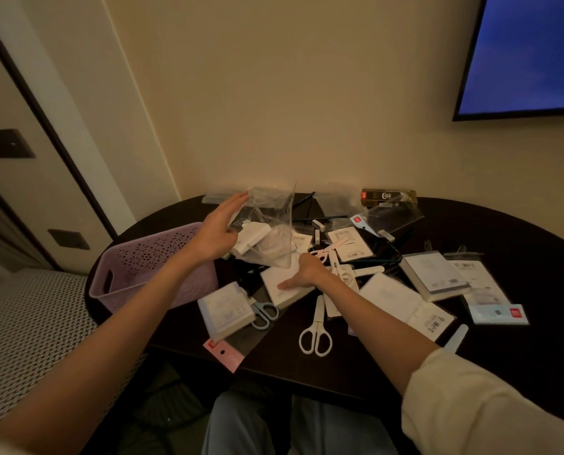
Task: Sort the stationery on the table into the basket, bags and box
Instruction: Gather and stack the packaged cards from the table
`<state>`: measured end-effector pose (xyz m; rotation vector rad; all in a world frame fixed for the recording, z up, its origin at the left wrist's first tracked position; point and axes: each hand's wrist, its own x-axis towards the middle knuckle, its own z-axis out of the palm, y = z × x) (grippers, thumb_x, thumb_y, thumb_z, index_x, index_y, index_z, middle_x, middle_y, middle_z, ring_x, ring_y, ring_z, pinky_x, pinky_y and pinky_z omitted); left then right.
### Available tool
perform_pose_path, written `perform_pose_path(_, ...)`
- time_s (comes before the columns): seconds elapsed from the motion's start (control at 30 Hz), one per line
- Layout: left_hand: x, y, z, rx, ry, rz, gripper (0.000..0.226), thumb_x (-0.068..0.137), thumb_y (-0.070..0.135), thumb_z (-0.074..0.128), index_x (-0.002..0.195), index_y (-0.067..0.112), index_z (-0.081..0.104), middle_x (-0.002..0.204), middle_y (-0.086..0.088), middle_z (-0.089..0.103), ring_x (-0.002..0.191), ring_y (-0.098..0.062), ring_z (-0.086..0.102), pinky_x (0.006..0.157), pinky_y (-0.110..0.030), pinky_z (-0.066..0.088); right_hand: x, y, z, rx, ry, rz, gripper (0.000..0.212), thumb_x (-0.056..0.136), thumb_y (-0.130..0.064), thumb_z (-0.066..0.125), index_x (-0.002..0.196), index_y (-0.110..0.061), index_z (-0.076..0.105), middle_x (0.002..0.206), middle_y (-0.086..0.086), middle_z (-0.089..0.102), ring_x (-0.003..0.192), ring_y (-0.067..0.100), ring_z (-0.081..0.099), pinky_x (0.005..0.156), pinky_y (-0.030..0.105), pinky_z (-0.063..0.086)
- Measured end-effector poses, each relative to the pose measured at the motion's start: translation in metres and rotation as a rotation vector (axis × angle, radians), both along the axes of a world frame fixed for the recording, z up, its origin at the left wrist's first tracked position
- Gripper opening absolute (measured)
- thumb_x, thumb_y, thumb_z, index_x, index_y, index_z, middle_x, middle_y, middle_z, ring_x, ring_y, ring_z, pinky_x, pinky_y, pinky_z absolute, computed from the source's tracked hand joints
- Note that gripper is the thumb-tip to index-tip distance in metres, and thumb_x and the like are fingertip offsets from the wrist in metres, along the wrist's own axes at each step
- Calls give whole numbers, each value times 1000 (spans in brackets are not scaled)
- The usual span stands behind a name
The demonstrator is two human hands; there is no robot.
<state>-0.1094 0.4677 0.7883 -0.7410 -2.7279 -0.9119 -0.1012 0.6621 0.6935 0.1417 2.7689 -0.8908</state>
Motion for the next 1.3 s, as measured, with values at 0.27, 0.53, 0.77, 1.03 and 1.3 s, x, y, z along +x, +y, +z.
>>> perform_pose_path(0.27,3,-1,-2,-19,7,-7,77,80,-22,45,149,7,29,157,-6,25,146,-18,18,108,-13,16,11,28,43,-639,171,-506,33,93,-17,51,121,1,51,109,12,58,103,29,58,86,41,50)
perform_pose_path(0.53,8,6,-8,21,-27,-84,77,80,-20,47,149,9,31,157,-5,26,146,-17,19,118,-31,21,83,29,140,-1023,810,-442,12,94,-19,50,98,-8,52,97,3,58,86,15,57,68,26,45)
perform_pose_path(0.77,12,11,-7,-16,-45,-84,75,83,-15,50,150,10,28,156,-2,27,144,-14,20,115,-24,17,88,7,149,-310,437,-115,31,91,-20,53,104,7,60,97,17,62,86,29,62,67,35,49)
perform_pose_path(1.03,15,9,-19,-60,-19,-99,76,84,-13,52,151,10,25,156,2,22,142,-6,15,110,-11,11,62,-5,125,-14,533,-146,17,91,-13,50,78,-3,52,83,9,55,90,32,59,58,27,33)
perform_pose_path(1.3,19,10,-23,-33,-2,-120,78,85,-13,53,152,13,22,158,1,19,146,-11,15,116,-22,15,36,-14,86,-135,326,-156,24,89,-10,55,107,3,61,110,17,62,102,32,60,77,36,49)
